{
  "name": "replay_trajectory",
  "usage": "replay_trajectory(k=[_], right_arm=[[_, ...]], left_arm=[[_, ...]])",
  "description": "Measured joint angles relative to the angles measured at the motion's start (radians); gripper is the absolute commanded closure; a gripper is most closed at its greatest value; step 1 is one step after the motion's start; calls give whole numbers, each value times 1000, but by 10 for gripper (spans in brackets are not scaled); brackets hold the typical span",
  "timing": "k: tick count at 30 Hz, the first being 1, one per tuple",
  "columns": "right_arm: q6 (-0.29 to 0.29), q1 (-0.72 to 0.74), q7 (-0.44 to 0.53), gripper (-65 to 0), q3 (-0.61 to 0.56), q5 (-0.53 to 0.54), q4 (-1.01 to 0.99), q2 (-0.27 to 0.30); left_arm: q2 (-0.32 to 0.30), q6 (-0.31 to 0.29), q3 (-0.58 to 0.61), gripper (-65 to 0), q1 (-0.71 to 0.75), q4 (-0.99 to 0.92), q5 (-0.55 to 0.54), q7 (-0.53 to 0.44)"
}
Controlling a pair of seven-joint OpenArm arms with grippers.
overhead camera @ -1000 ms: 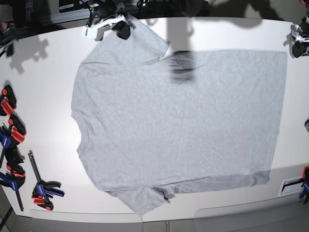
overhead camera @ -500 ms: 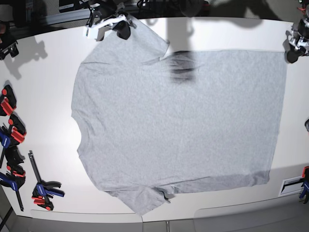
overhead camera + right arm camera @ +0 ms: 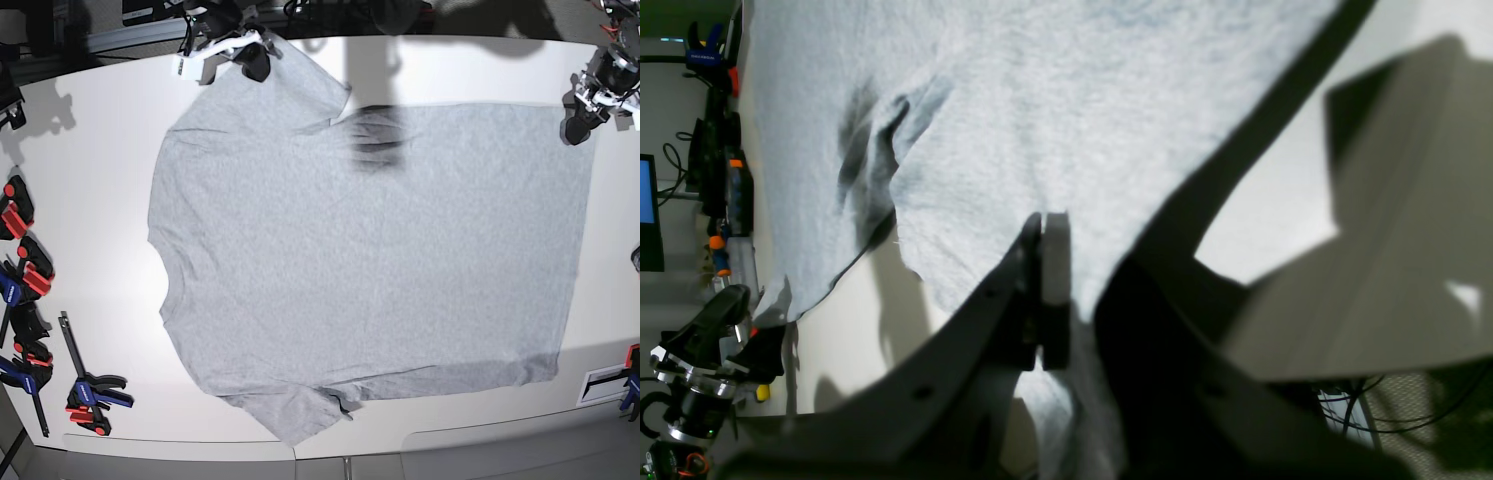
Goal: Fold the T-shirt properly
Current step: 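Grasp the shoulder corners of the grey shirt with both grippers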
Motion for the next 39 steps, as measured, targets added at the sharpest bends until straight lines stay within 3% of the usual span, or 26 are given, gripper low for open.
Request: replay_trajectory(k=[2, 5, 6, 12, 18, 23, 25, 26, 33, 39], right_arm=[[0, 0, 0, 0, 0, 0, 0, 0], [0, 0, 0, 0, 0, 0, 0, 0], [0, 0, 0, 0, 0, 0, 0, 0], [3, 0, 0, 0, 0, -3, 0, 0], [80, -45, -1, 0, 0, -7, 1, -11], [101, -95, -2, 0, 0, -6, 1, -16], [105, -115, 0, 0, 0, -3, 4, -16], [105, -127, 1, 0, 1, -3, 4, -16], [185, -195, -5, 0, 56, 29, 16, -16], [206, -251, -16, 0, 138, 48, 104, -16]], left_arm=[[-2, 0, 0, -286, 0, 0, 11, 0], [1, 10, 1, -42, 0, 0, 21, 18], [1, 9, 1, 0, 0, -1, 24, 18], [1, 10, 2, 0, 0, -1, 26, 19], [1, 9, 2, 0, 6, -1, 24, 25], [1, 7, 1, 0, 37, 0, 6, 34], [1, -23, 0, 0, 61, 2, 6, 34], [1, -54, 0, 0, 74, 2, -1, 35], [1, -56, -42, 0, 165, 2, -80, 50], [4, -43, -148, 0, 214, 2, -172, 160]])
